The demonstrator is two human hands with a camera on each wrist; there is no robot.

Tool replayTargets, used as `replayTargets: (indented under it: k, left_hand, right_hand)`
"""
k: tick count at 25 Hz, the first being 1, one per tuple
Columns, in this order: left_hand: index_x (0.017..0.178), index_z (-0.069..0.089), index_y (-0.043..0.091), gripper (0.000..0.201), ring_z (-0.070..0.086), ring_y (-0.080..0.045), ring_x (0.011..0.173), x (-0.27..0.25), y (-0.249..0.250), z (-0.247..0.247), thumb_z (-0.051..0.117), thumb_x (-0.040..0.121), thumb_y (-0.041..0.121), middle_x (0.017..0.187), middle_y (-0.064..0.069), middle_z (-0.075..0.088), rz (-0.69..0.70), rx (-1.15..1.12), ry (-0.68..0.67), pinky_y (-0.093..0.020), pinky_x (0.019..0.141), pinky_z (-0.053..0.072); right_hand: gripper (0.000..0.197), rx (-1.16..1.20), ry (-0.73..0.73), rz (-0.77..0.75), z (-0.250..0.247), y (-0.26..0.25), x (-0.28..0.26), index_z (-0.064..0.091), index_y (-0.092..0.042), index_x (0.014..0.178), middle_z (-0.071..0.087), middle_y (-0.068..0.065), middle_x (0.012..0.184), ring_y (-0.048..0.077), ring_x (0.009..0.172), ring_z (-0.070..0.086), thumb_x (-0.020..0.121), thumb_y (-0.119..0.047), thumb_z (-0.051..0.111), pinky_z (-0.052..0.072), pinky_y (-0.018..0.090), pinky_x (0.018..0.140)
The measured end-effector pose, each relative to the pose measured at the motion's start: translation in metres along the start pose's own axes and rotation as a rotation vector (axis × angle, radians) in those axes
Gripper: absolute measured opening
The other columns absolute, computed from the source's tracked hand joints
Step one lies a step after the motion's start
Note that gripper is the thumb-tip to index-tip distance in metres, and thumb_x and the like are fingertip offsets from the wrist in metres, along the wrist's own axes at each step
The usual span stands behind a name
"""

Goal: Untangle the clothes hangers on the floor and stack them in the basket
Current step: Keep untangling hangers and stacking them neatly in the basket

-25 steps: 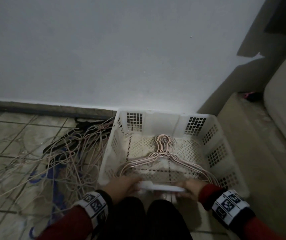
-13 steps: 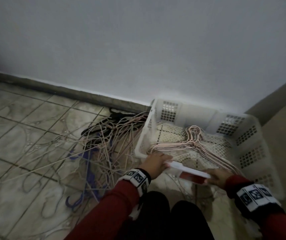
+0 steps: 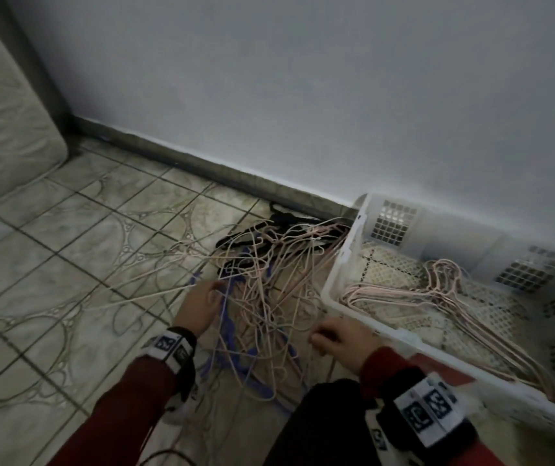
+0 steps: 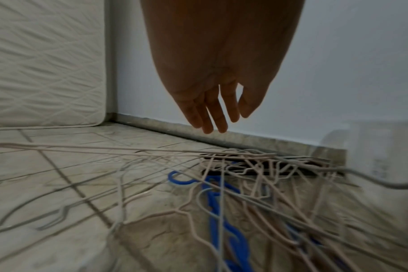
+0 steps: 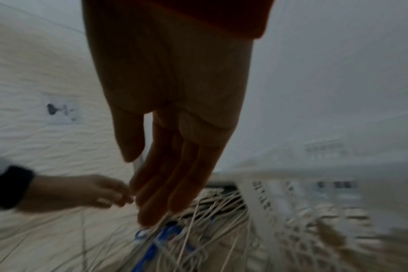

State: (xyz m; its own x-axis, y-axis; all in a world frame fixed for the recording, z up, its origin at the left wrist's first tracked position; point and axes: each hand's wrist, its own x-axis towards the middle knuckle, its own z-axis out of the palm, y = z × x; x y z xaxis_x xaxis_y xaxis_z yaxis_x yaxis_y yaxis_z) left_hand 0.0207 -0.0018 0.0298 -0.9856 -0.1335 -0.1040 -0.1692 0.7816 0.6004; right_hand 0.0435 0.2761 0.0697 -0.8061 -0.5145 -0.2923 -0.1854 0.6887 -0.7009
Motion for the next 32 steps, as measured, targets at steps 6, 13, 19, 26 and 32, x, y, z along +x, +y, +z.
replayTargets:
  k: [6, 13, 19, 26, 32]
  left_hand:
    - [0.141, 0.03, 0.009, 0.053, 0.038, -0.033, 0.131, 0.047, -0.04, 0.004, 0.048, 0.092, 0.019, 0.143, -0.018, 0.038, -0.182, 0.27, -0.124, -0.037, 0.108, 0.032]
    - [0.122, 0.051, 0.019, 0.031, 0.05, -0.028, 0.12, 0.049, -0.036, 0.013, 0.041, 0.095, 0.028, 0.129, -0.01, 0.053, -0.181, 0.479, -0.151, -0.043, 0.103, 0.031]
    - [0.095, 0.068, 0.001, 0.019, 0.061, -0.034, 0.097, 0.023, -0.03, -0.015, 0.056, 0.088, 0.015, 0.098, -0.023, 0.067, -0.066, 0.119, 0.116, -0.035, 0.081, 0.042]
    - [0.089, 0.065, -0.003, 0.014, 0.059, -0.035, 0.09, -0.03, -0.017, -0.022, 0.06, 0.086, 0.009, 0.089, -0.024, 0.064, 0.02, 0.038, 0.254, -0.037, 0.075, 0.04]
    - [0.087, 0.065, -0.003, 0.011, 0.061, -0.031, 0.083, -0.055, 0.002, -0.033, 0.059, 0.086, 0.007, 0.086, -0.021, 0.065, 0.084, -0.095, 0.374, -0.033, 0.072, 0.041]
  right_hand:
    - [0.04, -0.326, -0.461, 0.206, 0.072, -0.007, 0.07, 0.048, 0.003, 0.123, 0.054, 0.021, 0.127, 0.031, 0.112, 0.054, 0.094, -0.024, 0.044, 0.04, 0.031, 0.081]
    - [0.026, 0.054, -0.454, 0.326, 0.082, -0.014, 0.074, 0.057, -0.004, 0.103, 0.061, 0.018, 0.111, 0.021, 0.086, 0.063, 0.096, -0.022, 0.04, 0.047, 0.024, 0.066]
    - [0.024, 0.855, -0.097, 0.375, 0.087, -0.031, 0.058, 0.039, -0.017, 0.074, 0.062, -0.001, 0.052, 0.007, 0.041, 0.062, 0.097, -0.012, 0.035, 0.047, 0.019, 0.04]
    - [0.007, 0.848, -0.145, 0.189, 0.085, -0.067, 0.034, 0.045, -0.017, 0.097, 0.051, -0.006, 0.079, -0.008, 0.051, 0.058, 0.094, -0.01, 0.044, 0.038, 0.005, 0.043]
    - [0.028, 0.754, -0.045, 0.011, 0.087, -0.091, 0.012, 0.04, -0.019, 0.071, 0.05, -0.005, 0.068, -0.008, 0.05, 0.054, 0.091, 0.0, 0.046, 0.04, 0.006, 0.049]
